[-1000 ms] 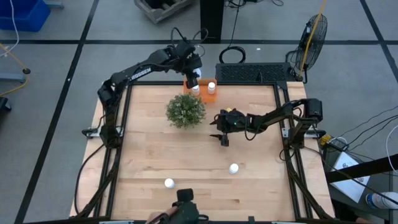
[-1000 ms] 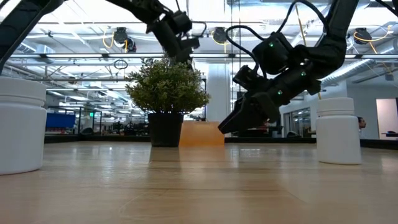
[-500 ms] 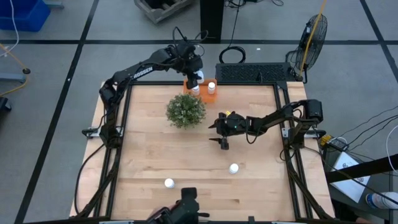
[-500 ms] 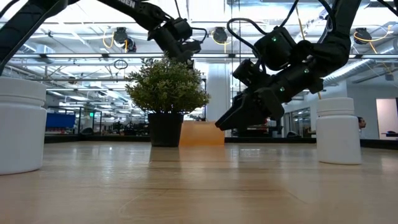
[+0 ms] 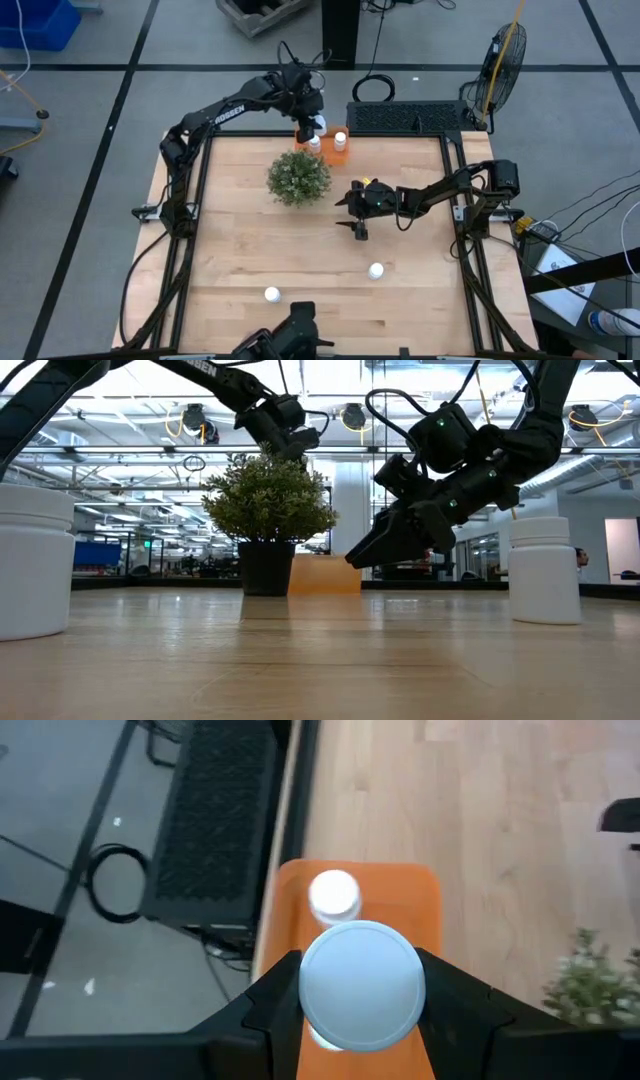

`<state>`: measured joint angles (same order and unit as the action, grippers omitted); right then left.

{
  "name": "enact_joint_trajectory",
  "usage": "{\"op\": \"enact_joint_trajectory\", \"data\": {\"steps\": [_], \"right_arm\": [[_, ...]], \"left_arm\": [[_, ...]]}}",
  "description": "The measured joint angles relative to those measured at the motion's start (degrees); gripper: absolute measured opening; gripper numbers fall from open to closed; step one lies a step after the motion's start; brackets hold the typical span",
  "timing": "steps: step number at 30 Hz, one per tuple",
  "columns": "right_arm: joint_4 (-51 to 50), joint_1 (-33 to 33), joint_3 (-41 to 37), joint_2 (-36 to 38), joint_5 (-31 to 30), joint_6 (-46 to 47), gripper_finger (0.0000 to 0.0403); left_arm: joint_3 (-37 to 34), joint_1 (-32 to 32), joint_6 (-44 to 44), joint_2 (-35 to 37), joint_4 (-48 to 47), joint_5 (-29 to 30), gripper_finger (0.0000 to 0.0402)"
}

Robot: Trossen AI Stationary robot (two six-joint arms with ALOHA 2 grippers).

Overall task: Pick and place pill bottles into a basket
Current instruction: Put the white pill bottle into the orange bin

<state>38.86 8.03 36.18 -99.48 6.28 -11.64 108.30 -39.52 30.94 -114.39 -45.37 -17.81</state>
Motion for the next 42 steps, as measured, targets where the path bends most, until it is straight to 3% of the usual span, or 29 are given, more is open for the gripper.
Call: {"op": "enact_joint_trajectory", "data": {"steps": [24,42], "right_arm": [[0.4,0.0,0.0,0.0,1.5,-0.1,0.027],[0.4,0.0,0.0,0.0,1.5,0.0,0.027]], "left_arm": [[-0.1,1.3,-1.1,-5.7,-0.6,-2.5,0.016],[-0.1,1.5,-0.4,-12.0,6.6,-0.8,0.016]]}}
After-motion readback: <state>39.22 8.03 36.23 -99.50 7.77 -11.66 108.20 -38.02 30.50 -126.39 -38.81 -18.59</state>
